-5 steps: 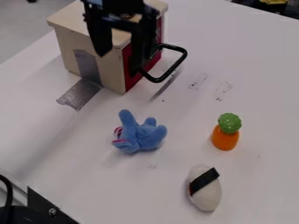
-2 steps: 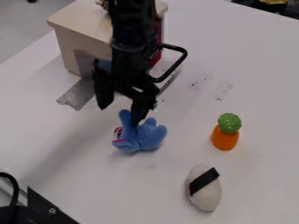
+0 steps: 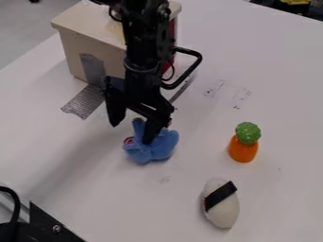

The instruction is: Take the blue object to the bottom left of the table beside the drawer

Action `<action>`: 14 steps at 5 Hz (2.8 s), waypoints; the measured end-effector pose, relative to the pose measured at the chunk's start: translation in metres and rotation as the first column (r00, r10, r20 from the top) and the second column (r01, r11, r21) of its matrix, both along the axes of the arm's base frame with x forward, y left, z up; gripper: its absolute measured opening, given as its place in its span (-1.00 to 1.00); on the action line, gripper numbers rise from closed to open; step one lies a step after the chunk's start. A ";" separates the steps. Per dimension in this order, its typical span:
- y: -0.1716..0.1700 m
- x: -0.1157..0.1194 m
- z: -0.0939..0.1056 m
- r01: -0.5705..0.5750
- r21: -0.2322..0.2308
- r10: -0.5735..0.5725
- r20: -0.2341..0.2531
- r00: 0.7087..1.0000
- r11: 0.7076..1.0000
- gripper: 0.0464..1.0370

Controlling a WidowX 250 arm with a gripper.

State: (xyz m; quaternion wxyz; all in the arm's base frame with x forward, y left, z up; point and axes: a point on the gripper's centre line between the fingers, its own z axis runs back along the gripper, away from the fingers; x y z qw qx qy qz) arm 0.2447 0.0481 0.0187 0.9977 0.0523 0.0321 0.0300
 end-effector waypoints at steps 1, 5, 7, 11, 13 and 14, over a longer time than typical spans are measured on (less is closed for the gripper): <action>0.001 -0.001 -0.008 -0.020 -0.014 0.019 -0.020 1.000 1.000 0.26; 0.007 -0.006 0.002 -0.057 -0.026 0.056 -0.057 0.997 0.998 -0.90; 0.055 -0.003 0.068 -0.151 -0.064 0.150 -0.010 0.989 0.987 -0.91; 0.149 -0.051 0.021 -0.369 0.015 0.369 -0.029 0.929 0.929 -0.86; 0.144 -0.053 0.037 -0.390 -0.014 0.390 0.001 0.921 0.921 0.16; 0.141 -0.060 0.060 -0.365 -0.069 0.368 0.028 0.929 0.928 0.75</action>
